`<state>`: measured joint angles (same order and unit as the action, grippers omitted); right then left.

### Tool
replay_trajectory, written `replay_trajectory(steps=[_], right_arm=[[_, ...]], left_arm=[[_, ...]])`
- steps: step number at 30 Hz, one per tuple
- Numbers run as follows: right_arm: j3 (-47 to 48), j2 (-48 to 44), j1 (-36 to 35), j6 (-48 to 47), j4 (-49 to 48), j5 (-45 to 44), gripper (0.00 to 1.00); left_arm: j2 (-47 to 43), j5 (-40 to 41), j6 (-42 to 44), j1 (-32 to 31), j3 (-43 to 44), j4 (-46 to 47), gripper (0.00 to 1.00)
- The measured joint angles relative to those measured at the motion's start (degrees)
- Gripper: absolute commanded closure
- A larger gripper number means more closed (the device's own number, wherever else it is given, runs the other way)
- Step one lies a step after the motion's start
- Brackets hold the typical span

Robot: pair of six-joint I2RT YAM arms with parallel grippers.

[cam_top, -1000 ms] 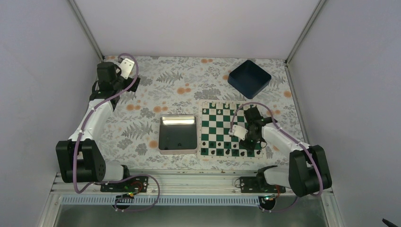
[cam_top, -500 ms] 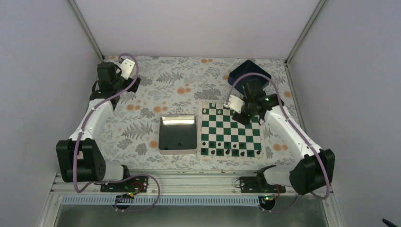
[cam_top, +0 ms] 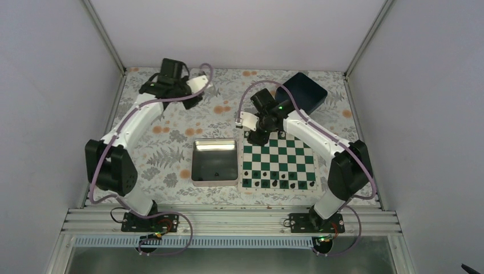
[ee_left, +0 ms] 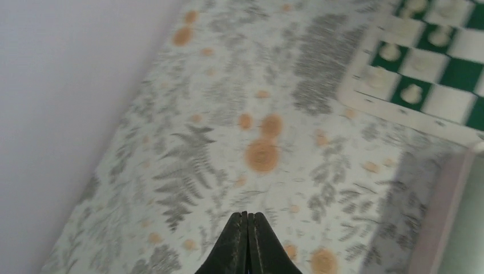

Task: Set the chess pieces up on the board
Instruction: Adjust the storage box at the center of the board.

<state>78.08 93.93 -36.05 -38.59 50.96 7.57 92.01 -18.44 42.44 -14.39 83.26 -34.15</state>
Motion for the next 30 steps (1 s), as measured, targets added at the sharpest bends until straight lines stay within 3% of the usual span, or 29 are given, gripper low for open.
replay_trajectory(steps=[2, 3, 8, 17, 30], right_arm=[[0.0, 0.7, 0.8, 0.4, -0.3, 0.3, 0.04], [0.0, 0.9, 1.3, 0.5, -0.4, 0.3, 0.01], [-1.9, 0.1, 6.4, 0.5, -3.3, 0.4, 0.00], [-10.6, -7.4, 19.7, 0.8, -13.1, 1.0, 0.00], [-13.6, -8.7, 22.3, 1.0, -20.2, 2.7, 0.00]], left_arm=[[2.0, 1.5, 2.5, -3.4, 2.1, -4.3, 0.98], [2.5, 2.3, 3.5, -4.9, 2.2, -6.2, 0.98], [3.1, 5.9, 6.8, -11.1, -0.9, -14.6, 0.98], [-0.6, 9.3, 7.6, -13.7, -7.7, -20.5, 0.98], [5.3, 12.8, 5.5, -23.5, -9.2, -20.8, 0.98]])
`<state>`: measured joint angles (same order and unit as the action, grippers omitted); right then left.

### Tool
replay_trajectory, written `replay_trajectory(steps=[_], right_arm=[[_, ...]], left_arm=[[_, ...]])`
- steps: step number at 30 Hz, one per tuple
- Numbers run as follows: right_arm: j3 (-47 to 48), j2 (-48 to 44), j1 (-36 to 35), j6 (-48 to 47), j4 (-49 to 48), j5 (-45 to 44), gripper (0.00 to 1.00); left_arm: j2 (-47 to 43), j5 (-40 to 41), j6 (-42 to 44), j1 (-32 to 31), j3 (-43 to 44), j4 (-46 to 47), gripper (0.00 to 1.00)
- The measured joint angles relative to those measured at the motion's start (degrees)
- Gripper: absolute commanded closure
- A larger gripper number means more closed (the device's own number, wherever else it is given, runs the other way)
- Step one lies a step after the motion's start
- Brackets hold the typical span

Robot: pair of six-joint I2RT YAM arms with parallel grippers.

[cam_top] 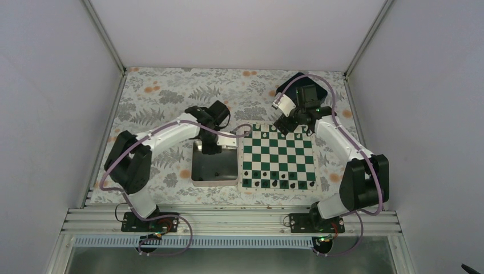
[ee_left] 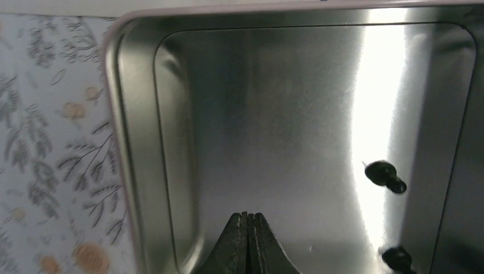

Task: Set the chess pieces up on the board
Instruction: Adjust the storage box at the center of the board.

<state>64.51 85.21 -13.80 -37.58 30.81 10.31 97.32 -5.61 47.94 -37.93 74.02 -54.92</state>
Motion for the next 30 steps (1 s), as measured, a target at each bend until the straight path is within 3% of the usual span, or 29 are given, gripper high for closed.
replay_trajectory(steps=[10, 30], right_arm=[[-0.7, -0.1, 0.0, 0.0, -0.4, 0.5, 0.00], [-0.9, -0.1, 0.0, 0.0, -0.6, 1.0, 0.00]], left_arm=[[9.1, 2.6, -0.7, -2.5, 3.0, 5.4, 0.98], [7.8, 11.3, -0.3, 2.6, -4.7, 17.4, 0.98]])
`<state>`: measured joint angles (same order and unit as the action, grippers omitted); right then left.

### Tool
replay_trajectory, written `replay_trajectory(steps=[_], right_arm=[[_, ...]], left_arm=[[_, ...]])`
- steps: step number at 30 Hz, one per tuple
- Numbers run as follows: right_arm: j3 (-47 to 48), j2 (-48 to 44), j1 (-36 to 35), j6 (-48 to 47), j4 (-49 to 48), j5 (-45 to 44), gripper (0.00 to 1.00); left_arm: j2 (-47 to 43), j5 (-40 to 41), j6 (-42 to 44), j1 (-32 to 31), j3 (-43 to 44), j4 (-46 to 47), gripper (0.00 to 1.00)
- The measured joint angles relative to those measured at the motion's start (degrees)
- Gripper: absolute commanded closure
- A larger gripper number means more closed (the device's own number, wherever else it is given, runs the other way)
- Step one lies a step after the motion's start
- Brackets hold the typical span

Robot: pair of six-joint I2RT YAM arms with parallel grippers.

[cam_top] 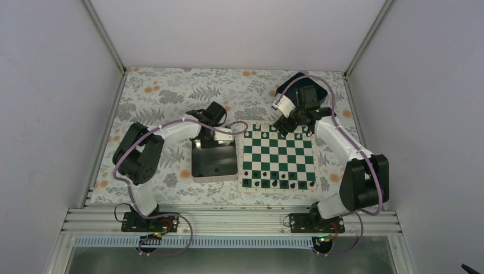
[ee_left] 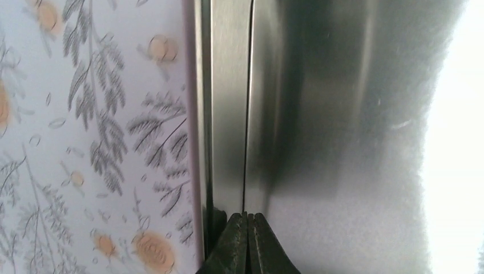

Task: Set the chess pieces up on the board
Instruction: Adjust the storage box at the center of the board.

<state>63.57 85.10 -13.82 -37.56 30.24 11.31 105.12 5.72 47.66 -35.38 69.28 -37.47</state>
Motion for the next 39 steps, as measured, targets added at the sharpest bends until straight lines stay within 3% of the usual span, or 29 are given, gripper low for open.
replay_trajectory(steps=[21, 39], right_arm=[[0.0, 0.0, -0.8, 0.1, 0.0, 0.0, 0.00], [-0.1, 0.0, -1.5, 0.1, 0.2, -0.2, 0.00]], left_arm=[[-8.2, 2.5, 5.0, 17.1, -4.7, 1.8, 0.98], [-13.0, 3.2, 6.8, 19.2, -6.2, -5.7, 0.98]])
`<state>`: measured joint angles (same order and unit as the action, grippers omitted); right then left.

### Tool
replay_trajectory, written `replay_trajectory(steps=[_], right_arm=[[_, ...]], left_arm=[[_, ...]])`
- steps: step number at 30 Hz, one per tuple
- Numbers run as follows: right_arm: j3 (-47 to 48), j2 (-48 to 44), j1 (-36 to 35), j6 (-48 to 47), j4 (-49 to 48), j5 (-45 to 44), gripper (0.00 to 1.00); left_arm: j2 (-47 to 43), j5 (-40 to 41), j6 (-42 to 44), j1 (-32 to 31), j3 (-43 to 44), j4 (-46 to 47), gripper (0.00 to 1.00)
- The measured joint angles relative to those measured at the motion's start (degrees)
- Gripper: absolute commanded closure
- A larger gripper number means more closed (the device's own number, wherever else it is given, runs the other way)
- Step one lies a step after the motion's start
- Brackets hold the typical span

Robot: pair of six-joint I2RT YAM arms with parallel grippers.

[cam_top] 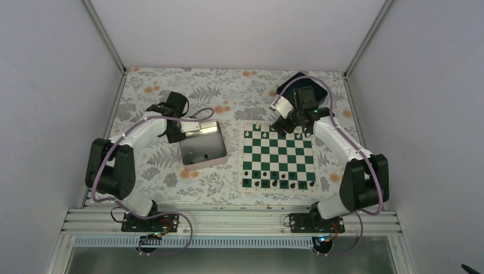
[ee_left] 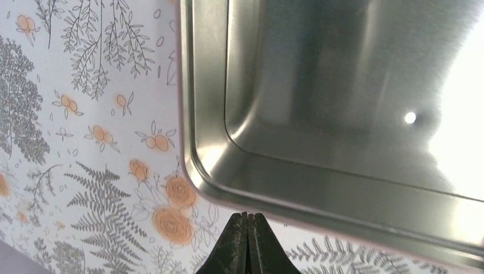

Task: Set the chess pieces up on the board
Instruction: Adjust the storage box at the center of the board.

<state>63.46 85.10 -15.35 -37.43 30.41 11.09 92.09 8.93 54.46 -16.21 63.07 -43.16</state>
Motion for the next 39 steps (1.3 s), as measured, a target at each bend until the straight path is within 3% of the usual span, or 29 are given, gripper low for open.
replay_trajectory(steps=[9, 13, 17, 26, 39], right_arm=[[0.0, 0.0, -0.1, 0.0, 0.1, 0.0, 0.00], [0.0, 0.0, -0.1, 0.0, 0.2, 0.0, 0.00], [0.0, 0.0, -0.5, 0.0, 0.3, 0.0, 0.00], [-0.1, 0.0, -0.7, 0.0, 0.5, -0.1, 0.00], [-0.2, 0.0, -0.7, 0.0, 0.5, -0.2, 0.00]], left_arm=[[-6.3, 0.5, -0.3, 0.0, -2.0, -4.1, 0.98], [-7.7, -2.4, -1.0, -0.6, 2.9, -6.2, 0.98], [-6.2, -4.3, -2.1, -2.8, 7.4, -6.3, 0.98], [3.1, -4.4, -2.5, -5.2, 6.8, -6.0, 0.98], [4.1, -1.1, 0.1, -0.1, 0.6, 1.4, 0.98]])
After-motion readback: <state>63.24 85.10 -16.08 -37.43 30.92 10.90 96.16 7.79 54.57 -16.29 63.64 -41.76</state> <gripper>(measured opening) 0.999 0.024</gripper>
